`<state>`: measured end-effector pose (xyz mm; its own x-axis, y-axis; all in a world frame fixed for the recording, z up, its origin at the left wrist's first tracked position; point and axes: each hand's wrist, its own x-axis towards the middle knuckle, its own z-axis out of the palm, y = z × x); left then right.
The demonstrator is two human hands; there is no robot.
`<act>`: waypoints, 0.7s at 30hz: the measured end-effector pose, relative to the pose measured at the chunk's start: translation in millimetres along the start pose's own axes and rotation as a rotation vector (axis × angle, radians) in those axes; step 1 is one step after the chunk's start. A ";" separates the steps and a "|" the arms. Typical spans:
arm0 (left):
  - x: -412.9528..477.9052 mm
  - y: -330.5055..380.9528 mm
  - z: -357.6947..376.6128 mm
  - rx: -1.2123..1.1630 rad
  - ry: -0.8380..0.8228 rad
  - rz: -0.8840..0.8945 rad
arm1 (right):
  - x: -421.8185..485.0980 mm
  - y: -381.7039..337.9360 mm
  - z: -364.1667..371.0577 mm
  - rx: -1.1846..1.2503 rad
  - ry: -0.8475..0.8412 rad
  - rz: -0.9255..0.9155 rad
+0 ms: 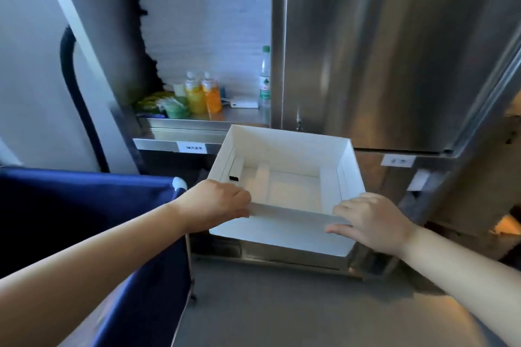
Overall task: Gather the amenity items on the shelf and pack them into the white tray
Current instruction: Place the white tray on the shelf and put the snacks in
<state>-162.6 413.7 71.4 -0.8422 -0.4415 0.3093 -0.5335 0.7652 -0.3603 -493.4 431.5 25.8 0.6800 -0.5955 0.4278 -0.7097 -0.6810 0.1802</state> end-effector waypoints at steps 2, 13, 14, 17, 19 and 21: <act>-22.3 -26.0 4.5 -0.010 -0.014 -0.052 | 39.3 -3.9 14.3 0.024 0.014 -0.046; -73.0 -131.4 39.8 0.013 -0.184 -0.399 | 188.5 12.2 68.8 0.066 0.092 -0.233; -73.2 -139.5 45.4 0.024 -0.223 -0.441 | 198.5 16.0 73.1 0.073 0.097 -0.248; -67.9 -160.7 59.5 0.049 -0.287 -0.509 | 223.2 30.7 87.9 0.103 0.095 -0.267; -60.9 -173.7 71.9 0.064 -0.337 -0.534 | 235.4 42.7 98.9 0.109 0.078 -0.260; -51.3 -183.9 85.3 0.054 -0.369 -0.548 | 244.1 55.1 109.5 0.120 0.062 -0.254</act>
<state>-27.8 255.7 46.7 -0.4141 -0.8990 0.1423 -0.8873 0.3639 -0.2833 -346.3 201.9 43.2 0.8183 -0.3746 0.4360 -0.4885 -0.8529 0.1840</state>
